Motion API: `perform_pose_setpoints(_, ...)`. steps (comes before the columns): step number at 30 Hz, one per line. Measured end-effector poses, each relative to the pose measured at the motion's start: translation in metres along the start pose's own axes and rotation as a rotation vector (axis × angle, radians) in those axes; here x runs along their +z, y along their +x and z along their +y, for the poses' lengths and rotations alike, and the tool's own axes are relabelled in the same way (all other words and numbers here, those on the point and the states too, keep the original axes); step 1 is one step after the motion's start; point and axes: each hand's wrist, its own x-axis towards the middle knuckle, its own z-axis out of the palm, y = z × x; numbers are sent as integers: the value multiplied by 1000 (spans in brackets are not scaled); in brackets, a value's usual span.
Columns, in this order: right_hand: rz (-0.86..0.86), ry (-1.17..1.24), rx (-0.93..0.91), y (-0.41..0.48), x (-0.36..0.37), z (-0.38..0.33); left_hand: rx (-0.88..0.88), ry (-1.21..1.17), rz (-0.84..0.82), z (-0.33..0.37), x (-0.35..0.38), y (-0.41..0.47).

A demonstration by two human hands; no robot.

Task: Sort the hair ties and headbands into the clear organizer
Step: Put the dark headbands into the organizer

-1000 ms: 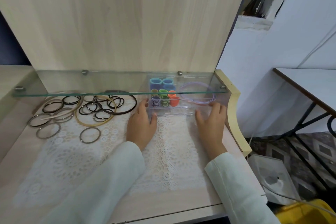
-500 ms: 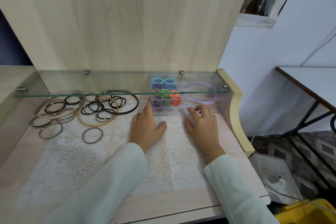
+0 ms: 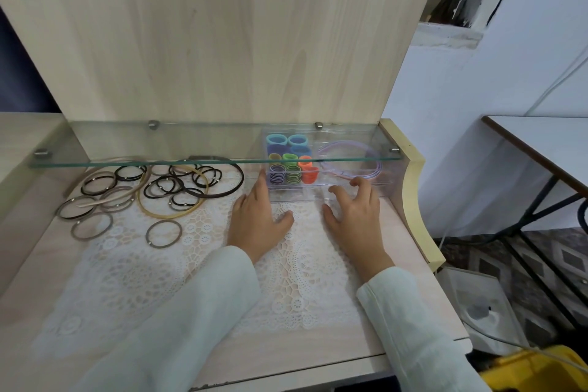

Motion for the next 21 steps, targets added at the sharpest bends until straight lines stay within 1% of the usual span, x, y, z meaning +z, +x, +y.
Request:
perform_pose_setpoints(5,-20,3,16,0,-3,-1,-2,-32,14,1,-2,1)
perform_pose_setpoints(10,-62,28,32,-9,-8,-4,-34,-180,12,2,-6,2)
perform_pose_setpoints(14,-141,5,70,-13,-16,-4,-64,-294,-10,4,-12,2)
perform_pose_setpoints(17,-177,3,65,-16,-24,-3,-67,-306,-10,6,-14,3)
perform_pose_setpoints(21,-228,-16,49,-22,-38,-1,-71,-263,-121,1,-16,4)
